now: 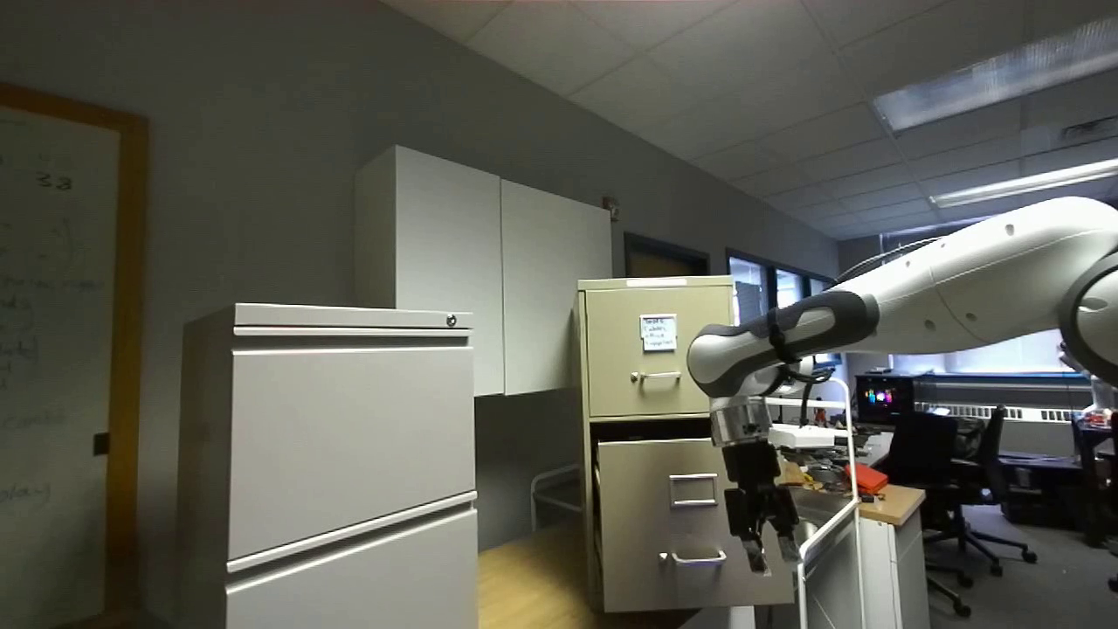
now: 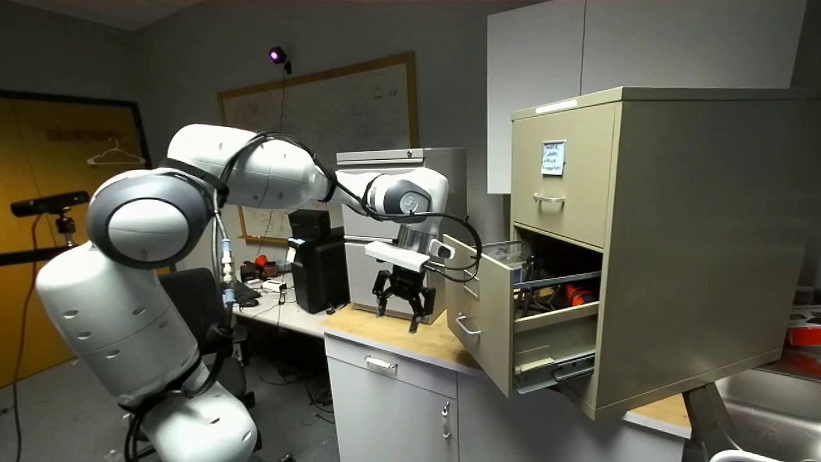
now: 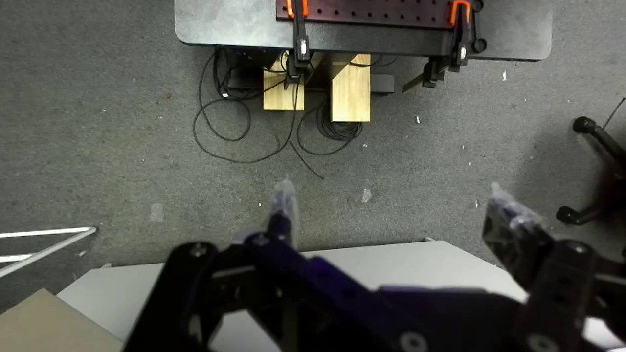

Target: Close the bottom drawer of the cabinet at the right

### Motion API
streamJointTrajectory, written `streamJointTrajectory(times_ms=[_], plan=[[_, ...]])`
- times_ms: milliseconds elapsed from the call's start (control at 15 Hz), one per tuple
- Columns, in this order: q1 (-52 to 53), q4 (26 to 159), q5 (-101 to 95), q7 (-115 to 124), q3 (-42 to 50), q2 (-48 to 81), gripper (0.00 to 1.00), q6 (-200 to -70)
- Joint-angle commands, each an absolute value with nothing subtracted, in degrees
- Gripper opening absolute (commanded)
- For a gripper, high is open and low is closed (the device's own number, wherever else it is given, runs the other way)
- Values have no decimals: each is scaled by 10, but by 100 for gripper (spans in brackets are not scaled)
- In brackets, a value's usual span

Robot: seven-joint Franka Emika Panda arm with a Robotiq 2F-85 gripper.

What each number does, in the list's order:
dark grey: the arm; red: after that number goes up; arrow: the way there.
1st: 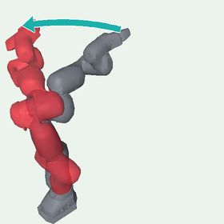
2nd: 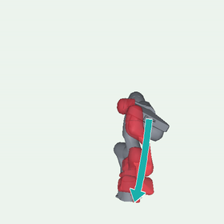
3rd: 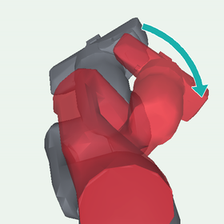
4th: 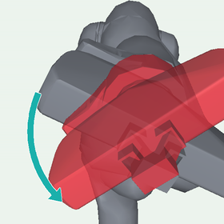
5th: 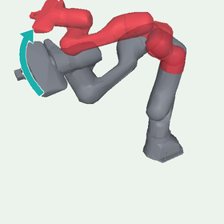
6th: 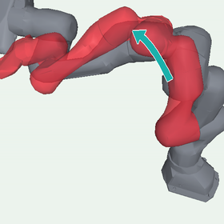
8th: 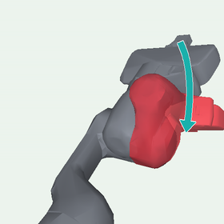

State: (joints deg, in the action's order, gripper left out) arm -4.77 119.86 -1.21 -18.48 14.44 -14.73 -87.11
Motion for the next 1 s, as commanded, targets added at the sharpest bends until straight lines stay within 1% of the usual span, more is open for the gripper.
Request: streamJointTrajectory(times_ms=[0, 267, 600, 667, 733, 867, 933], plan=[[-59, 1197, -11, -182, 134, -144, 100, -871], [-60, 1162, -16, -159, 126, -118, 100, -884], [-54, 1120, -38, -120, 100, -89, 100, -950], [-53, 1114, -46, -109, 93, -83, 97, -969], [-51, 1104, -58, -96, 85, -74, 75, -989], [-50, 1082, -86, -73, 73, -49, 71, -1023], [-50, 1072, -100, -64, 68, -39, 64, -1036]])
